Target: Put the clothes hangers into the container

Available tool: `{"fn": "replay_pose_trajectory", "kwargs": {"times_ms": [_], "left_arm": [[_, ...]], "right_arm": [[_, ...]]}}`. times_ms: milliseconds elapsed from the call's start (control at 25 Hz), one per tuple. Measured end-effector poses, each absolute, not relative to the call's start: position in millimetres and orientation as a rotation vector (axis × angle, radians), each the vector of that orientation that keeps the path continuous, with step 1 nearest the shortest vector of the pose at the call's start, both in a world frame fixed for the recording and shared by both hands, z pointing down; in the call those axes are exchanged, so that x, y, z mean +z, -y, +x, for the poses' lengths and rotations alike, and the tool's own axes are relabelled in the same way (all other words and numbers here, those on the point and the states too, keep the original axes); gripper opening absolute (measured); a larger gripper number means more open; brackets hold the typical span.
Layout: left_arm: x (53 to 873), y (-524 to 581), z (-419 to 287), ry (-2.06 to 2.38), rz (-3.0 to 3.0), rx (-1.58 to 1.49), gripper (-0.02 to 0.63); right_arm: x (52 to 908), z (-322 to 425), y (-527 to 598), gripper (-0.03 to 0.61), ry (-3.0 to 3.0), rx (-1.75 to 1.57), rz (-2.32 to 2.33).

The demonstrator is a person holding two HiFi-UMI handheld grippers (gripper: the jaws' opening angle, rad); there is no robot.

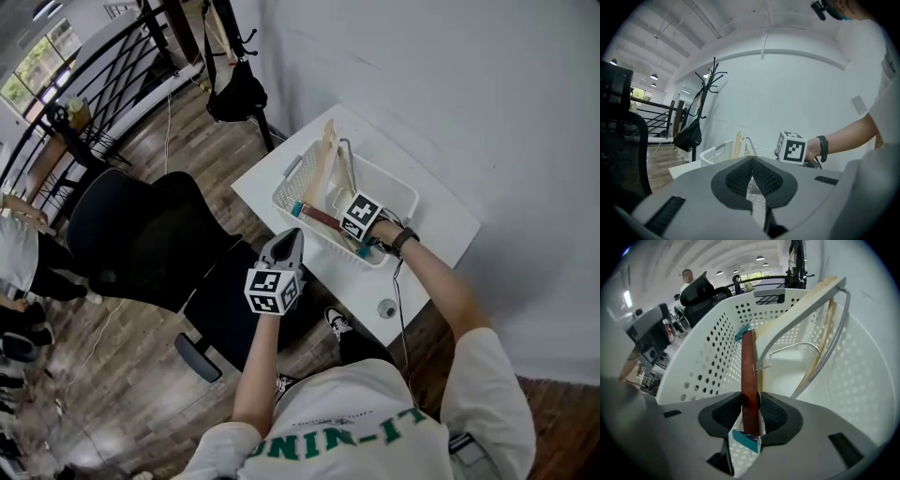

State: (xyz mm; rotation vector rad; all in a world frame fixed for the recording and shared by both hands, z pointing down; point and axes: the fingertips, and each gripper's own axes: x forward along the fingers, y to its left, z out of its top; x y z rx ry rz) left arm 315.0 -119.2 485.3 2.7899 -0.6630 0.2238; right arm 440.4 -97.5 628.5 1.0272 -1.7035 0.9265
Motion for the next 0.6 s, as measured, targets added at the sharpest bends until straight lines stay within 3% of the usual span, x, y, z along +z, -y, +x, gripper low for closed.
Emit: {"fn": "replay_pose_trajectory", "kwargs": {"times_ms": [80,200,240,600], "left_arm": [[483.9,119.4,312.3,0.666,2.786,0.221,0.011],[482.4,122.8,304.2,0.683,2.792,0.219,0.011],[483.0,125.8,300.1,0.697,2.791,0.216,0.011],[475.4,135.0,262.6,0.793,2.761,0.19,0.011]], "right_arm": [[637.9,447.9,106.4,0.165,1.671,0.899,1.085],[641.1,445.0,114.1,0.346,1.703,0.948,1.133],[642.5,442.9,114.9,0.379,1.712,0.951,1.122],[612.3,445.1,105.9,0.376,1.689,0.835,1.101]]}}
